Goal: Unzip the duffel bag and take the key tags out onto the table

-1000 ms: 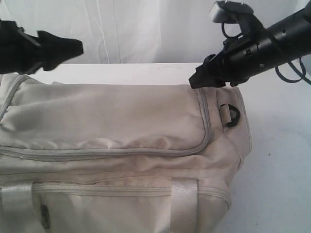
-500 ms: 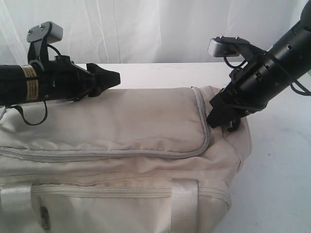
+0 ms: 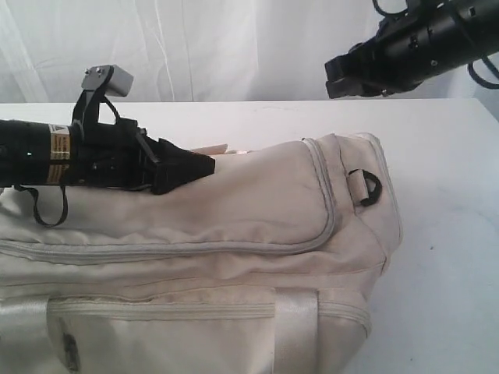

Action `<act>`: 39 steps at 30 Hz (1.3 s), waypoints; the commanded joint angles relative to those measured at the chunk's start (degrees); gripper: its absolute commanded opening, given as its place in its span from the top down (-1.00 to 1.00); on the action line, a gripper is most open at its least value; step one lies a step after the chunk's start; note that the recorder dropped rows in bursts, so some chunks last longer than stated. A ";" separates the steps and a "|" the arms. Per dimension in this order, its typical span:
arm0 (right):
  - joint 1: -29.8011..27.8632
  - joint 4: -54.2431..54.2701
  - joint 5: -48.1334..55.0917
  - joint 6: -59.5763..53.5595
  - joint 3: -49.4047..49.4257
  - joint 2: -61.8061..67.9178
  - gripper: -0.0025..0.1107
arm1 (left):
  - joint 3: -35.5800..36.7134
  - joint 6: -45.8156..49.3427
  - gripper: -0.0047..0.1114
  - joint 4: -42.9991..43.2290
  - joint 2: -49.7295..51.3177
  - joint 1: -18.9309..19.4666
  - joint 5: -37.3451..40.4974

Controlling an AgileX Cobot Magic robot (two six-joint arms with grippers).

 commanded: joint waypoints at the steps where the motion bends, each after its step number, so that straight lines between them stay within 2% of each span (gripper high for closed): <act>1: 0.83 1.49 13.64 -1.38 -0.15 3.04 0.45 | -0.25 1.42 -0.05 -1.51 -0.05 -0.28 -5.50; 3: 1.85 1.64 18.83 -2.98 -0.15 5.04 0.45 | -0.25 3.79 -0.05 -5.22 -0.05 -0.28 -5.61; 7: 4.01 0.53 22.36 -2.85 -0.15 7.76 0.46 | -0.67 5.48 -0.05 -12.72 -0.05 -0.28 -5.92; 10: 4.80 -3.26 26.11 -1.79 -0.15 8.92 0.48 | -2.62 5.48 -0.05 -14.03 -0.02 -1.09 -5.39; 14: 4.80 -7.97 28.72 2.98 -0.15 8.94 0.53 | -5.78 5.72 -0.05 -13.93 0.10 -6.99 1.00; 17: 4.80 -10.95 29.33 6.48 -0.15 8.94 0.53 | -7.57 7.15 -0.05 -13.81 1.09 -12.21 11.13; 18: 4.80 -11.35 29.33 6.74 -0.15 8.69 0.53 | -8.31 7.26 -0.05 -13.81 2.38 -14.77 16.85; 22: 4.19 -11.98 29.33 6.38 -2.47 4.35 0.53 | -8.89 7.26 -0.05 -14.19 7.09 -15.84 19.88; 25: 3.79 -15.51 20.12 5.86 -5.08 0.76 0.51 | -8.89 7.26 -0.05 -13.82 9.57 -15.84 18.58; 27: 3.79 -17.92 6.47 6.89 -5.70 -0.73 0.36 | -8.89 7.26 -0.05 -12.84 10.26 -15.84 15.01; 29: 3.79 -17.84 -1.38 10.73 -5.80 0.62 0.08 | -8.89 7.04 -0.05 -11.52 10.26 -15.84 14.86; 31: 4.00 -17.56 -1.87 10.82 -5.80 3.33 -0.04 | -8.89 5.01 -0.05 -9.22 10.26 -15.84 14.86; 35: 4.11 -15.91 -0.14 9.00 -6.30 8.31 -0.02 | -8.89 3.42 -0.05 -4.94 10.26 -15.84 14.51; 39: 5.78 -15.63 -0.01 -0.73 -6.96 10.70 -0.02 | -8.89 2.50 -0.05 -1.63 10.26 -15.84 14.51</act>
